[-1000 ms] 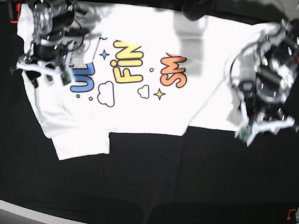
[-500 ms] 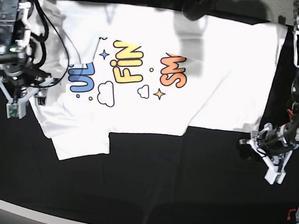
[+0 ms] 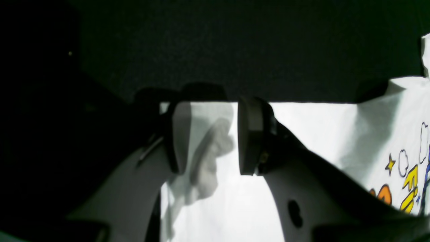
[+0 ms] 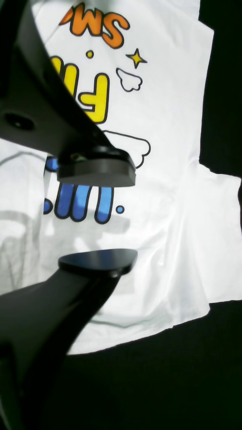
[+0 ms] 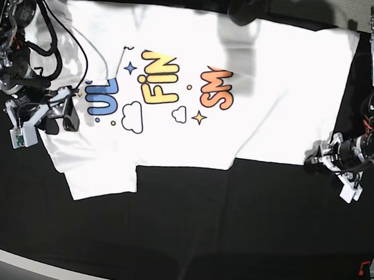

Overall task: Layout the t-shirt on the table in an organized manner, then fold the t-shirt properly
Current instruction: 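Release the collar and move both grippers to the shirt sides, then grasp the shirt side edges with both grippers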

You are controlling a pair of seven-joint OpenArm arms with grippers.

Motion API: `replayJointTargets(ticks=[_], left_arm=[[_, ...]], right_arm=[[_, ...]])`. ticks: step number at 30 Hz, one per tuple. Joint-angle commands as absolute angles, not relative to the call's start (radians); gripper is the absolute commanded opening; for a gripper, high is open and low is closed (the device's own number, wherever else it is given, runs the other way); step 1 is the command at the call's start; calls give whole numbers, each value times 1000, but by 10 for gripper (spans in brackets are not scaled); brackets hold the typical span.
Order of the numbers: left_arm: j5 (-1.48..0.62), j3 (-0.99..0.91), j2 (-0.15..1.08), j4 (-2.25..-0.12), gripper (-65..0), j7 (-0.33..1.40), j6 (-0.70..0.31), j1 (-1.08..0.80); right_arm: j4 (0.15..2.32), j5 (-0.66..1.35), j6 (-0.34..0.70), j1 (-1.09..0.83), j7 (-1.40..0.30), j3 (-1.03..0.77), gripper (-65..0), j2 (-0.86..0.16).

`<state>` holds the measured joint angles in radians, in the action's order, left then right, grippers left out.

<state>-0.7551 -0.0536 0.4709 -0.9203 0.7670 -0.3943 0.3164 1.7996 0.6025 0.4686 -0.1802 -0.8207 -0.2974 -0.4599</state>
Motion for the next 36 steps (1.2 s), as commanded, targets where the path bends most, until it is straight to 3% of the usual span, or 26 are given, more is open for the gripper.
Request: replayJointTargets(ticks=[1, 5, 7, 12, 18, 26, 29, 32, 36], left_arm=[[-760, -59, 487, -931, -435, 755, -397, 338], [-710, -59, 506, -931, -434, 735, -395, 356], [-692, -59, 534, -931, -434, 728, -348, 373], [-761, -59, 585, -931, -434, 762, -346, 379], [-819, -59, 555, -928, -434, 799, -417, 362], [-656, -59, 498, -832, -434, 759, -415, 363], [-729, -59, 499, -799, -434, 842, -440, 363], [-875, -59, 499, -799, -434, 958, -540, 363], [-936, -59, 499, -799, -434, 967, -562, 363]], right_arm=[[1816, 614, 476, -169, -802, -307, -360, -474], [1816, 614, 476, -169, -824, -307, -360, -474], [1816, 614, 476, -169, -838, -307, -360, -474], [1816, 618, 476, -169, -846, -307, -360, -474], [1816, 666, 480, -169, -847, -307, -360, -473], [1816, 666, 506, -169, -877, -307, -360, -474], [1816, 666, 506, -169, -875, -307, -360, -474], [1816, 666, 509, -169, -875, -307, -360, -474], [1816, 666, 509, -169, -875, -307, -360, -474]])
